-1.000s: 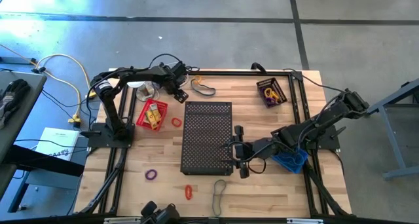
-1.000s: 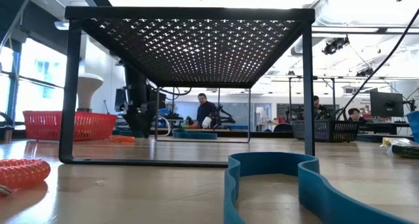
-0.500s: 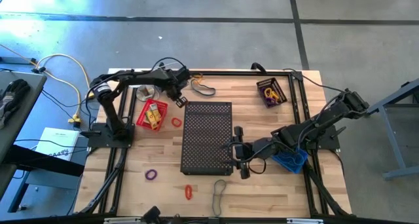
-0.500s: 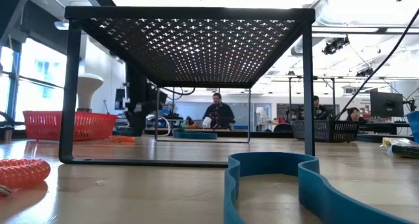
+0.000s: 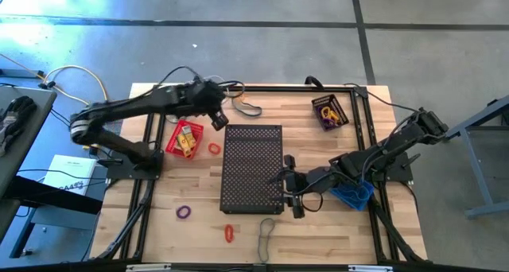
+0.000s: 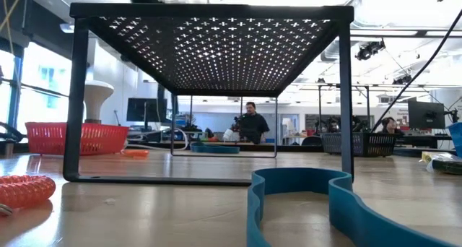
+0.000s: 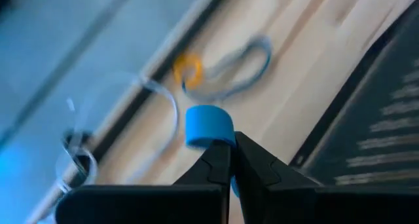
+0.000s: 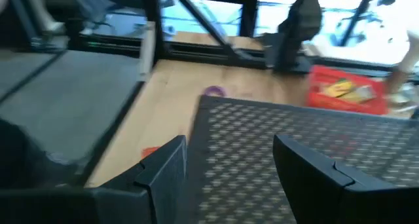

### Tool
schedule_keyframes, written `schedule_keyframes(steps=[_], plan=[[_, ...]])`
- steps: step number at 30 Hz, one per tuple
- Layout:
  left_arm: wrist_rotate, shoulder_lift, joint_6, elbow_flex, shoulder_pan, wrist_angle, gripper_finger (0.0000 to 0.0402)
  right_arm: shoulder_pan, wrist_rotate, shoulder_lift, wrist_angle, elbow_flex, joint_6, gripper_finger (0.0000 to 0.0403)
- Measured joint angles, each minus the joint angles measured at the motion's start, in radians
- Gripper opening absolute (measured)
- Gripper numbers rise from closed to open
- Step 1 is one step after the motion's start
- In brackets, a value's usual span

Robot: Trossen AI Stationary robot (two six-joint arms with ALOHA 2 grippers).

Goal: Pick & Place Office Desk Supplies
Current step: Put the blue rubber band into the blue bin

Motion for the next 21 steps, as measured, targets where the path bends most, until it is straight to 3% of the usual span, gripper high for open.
schedule_keyframes(steps=[7,10,15,21], plan=[[-0.231,-0.154,-0.003,0.036,-0.284,0.064,0.0001,0.0,-0.157,0.0,0.001,0.0,0.047,0.0217],[-0.235,-0.186,-0.003,0.038,-0.405,0.143,0.0001,0.0,-0.167,0.0,0.004,0.0,0.047,0.0217],[-0.148,-0.177,-0.032,0.038,-0.58,0.275,0.0001,0.0,-0.09,0.0,0.024,0.0,0.047,0.0217],[-0.088,-0.109,-0.037,0.038,-0.718,0.392,0.0001,0.0,0.105,0.0,0.124,0.0,-0.002,0.0213]])
